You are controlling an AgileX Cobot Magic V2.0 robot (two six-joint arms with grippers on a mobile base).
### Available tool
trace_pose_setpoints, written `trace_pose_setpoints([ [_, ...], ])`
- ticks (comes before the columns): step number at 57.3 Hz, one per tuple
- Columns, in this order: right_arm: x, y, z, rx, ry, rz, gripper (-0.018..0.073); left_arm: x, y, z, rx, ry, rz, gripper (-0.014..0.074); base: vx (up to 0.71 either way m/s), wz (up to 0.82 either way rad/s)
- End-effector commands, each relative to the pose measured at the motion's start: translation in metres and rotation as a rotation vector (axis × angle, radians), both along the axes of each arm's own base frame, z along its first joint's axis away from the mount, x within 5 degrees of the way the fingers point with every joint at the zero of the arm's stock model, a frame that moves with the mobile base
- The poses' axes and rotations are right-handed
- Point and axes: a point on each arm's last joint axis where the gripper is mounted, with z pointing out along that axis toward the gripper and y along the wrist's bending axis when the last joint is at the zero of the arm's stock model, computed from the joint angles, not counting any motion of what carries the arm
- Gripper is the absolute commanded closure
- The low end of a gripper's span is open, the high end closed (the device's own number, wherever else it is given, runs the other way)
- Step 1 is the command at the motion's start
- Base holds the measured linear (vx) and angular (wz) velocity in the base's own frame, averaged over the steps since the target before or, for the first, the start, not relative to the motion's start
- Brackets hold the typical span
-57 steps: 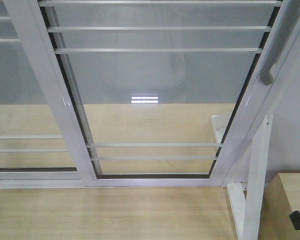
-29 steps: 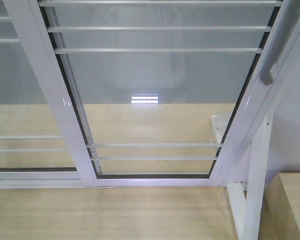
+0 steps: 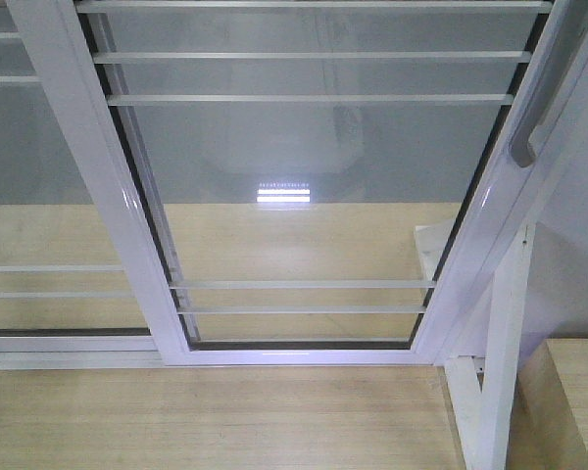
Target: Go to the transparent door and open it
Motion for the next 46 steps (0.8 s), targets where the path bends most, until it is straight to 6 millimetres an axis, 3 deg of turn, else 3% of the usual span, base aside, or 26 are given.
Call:
trace_pose_setpoints([
  [1, 0.024, 0.000, 0.020, -0.012, -0.031, -0.024, 0.0562, 0.024, -0.004, 0.028, -0.014, -0.041, -0.001, 0.0594, 0.00, 0.00],
  [12, 0.056, 0.001, 0.010, -0.018, 0.046, -0.032, 0.0562, 0.065, -0.011, 0.029, -0.003, 0.020, 0.003, 0.0594, 0.00, 0.00],
  [31, 0.067, 0.002, 0.001, -0.025, 0.099, -0.029, 0.0542, 0.074, -0.012, 0.026, -0.004, 0.004, 0.007, 0.0581, 0.00, 0.00],
  [40, 0.067, 0.002, 0.001, -0.027, 0.099, -0.029, 0.0445, 0.074, -0.012, 0.026, -0.005, 0.005, 0.007, 0.0522, 0.00, 0.00],
  [46, 0.067, 0.002, 0.001, -0.027, 0.096, -0.030, 0.0309, 0.074, -0.012, 0.025, -0.004, 0.015, 0.006, 0.0430, 0.00, 0.00],
])
